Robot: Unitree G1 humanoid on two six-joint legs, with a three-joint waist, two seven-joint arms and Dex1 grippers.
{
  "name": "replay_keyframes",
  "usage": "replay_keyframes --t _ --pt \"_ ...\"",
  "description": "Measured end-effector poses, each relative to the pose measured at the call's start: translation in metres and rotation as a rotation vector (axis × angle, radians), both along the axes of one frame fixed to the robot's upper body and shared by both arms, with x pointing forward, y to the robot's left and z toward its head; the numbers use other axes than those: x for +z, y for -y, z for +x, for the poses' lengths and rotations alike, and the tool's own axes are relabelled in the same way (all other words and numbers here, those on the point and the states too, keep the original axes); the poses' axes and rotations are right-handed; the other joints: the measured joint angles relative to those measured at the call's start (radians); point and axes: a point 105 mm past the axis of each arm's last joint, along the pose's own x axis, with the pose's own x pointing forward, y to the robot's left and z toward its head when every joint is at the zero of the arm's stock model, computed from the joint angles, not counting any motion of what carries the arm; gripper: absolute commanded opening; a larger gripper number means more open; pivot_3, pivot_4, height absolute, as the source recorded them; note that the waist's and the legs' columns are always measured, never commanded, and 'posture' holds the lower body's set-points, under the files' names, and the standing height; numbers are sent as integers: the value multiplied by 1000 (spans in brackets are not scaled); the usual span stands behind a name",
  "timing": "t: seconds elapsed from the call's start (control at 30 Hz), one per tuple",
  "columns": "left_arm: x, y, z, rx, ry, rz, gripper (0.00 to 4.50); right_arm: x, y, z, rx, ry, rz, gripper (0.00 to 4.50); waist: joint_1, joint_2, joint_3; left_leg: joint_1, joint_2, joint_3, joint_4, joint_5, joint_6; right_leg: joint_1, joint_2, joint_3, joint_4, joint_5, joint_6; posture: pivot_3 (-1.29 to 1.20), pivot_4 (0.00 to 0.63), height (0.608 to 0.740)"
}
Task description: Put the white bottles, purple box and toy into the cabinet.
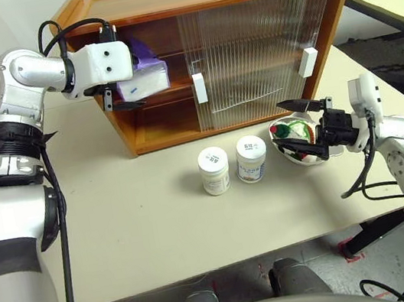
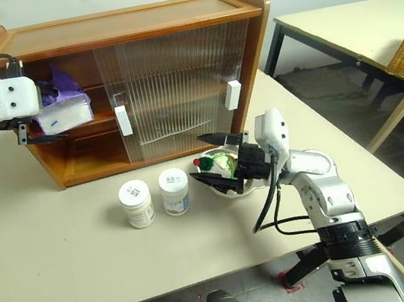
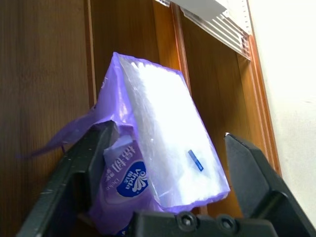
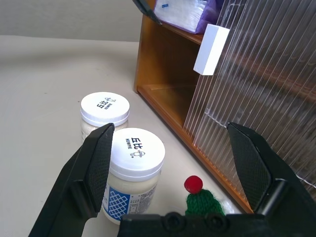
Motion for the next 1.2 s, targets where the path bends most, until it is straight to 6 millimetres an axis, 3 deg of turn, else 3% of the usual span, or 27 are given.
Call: replay_keyframes --t 0.2,0.5,0.6,0.8,1.0,1.1,1.2 --pt "27 29 -8 -107 63 -217 4474 0 -1 0 2 0 1 4500 2 0 0 -2 0 0 1 0 0 0 0 0 0 0 0 -130 0 740" --pt "20 27 -25 -130 34 -289 4474 -1 -2 -1 16 -6 0 4500 5 0 0 -1 0 0 1 0 0 0 0 0 0 1 2 -101 0 740" --pt "17 24 -37 -112 -62 -387 4474 -4 -2 0 21 -17 0 4500 8 0 0 -1 0 0 1 1 0 0 0 -1 0 2 2 -96 0 740" --pt "23 38 -70 -128 -284 -635 4474 -3 -5 1 38 -15 -2 4500 20 0 0 1 0 1 1 1 0 2 0 -1 1 3 1 -91 0 740" --pt "0 39 -78 -7 -421 -809 4474 -3 -6 1 44 -17 -4 4500 25 0 0 9 0 1 1 1 0 9 0 0 2 2 2 -90 0 740" --pt "-13 36 -73 89 -415 -942 3863 -3 -6 1 47 -18 -5 4500 25 0 0 12 0 1 2 1 0 12 0 0 1 2 3 -91 0 740" --pt "-28 28 -66 219 -395 -1089 2852 -3 -6 1 47 -18 -7 4500 25 -1 0 14 0 1 1 1 0 13 0 0 2 1 4 -92 0 740"
